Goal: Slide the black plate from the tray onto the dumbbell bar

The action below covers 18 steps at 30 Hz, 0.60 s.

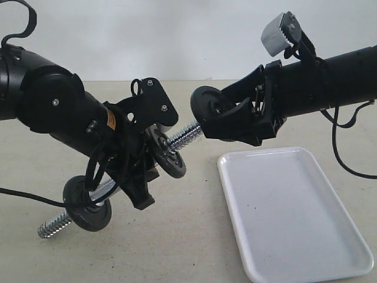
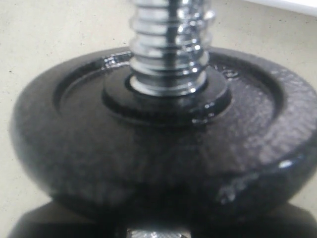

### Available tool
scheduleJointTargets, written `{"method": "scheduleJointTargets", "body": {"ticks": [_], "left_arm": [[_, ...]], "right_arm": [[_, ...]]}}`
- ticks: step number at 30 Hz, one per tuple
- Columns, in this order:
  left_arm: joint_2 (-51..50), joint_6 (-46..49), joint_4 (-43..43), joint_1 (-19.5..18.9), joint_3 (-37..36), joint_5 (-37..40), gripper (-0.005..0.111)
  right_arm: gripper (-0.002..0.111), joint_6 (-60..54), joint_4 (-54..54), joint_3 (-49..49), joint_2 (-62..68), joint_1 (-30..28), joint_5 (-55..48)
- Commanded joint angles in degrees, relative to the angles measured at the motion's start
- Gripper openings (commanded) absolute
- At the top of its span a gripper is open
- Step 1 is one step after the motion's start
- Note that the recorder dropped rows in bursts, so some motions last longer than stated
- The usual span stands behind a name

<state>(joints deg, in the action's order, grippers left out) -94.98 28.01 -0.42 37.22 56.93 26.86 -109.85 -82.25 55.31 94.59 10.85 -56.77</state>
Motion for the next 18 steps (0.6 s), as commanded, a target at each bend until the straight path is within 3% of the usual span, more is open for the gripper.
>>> {"method": "scheduleJointTargets", "body": {"ticks": [1,18], "left_arm": [[2.7,-0.5,-1.1,0.2,2.1,-17.6,0.004],[2.7,-0.5,-1.1,0.2,2.1,-18.5,0.004]], "right_arm": [[0.0,-0.2,-1.9,0.3,-0.8,1.1,-12.5],[0.0,0.3,-0.3,0.3,-0.8,1.1,-13.2]]}}
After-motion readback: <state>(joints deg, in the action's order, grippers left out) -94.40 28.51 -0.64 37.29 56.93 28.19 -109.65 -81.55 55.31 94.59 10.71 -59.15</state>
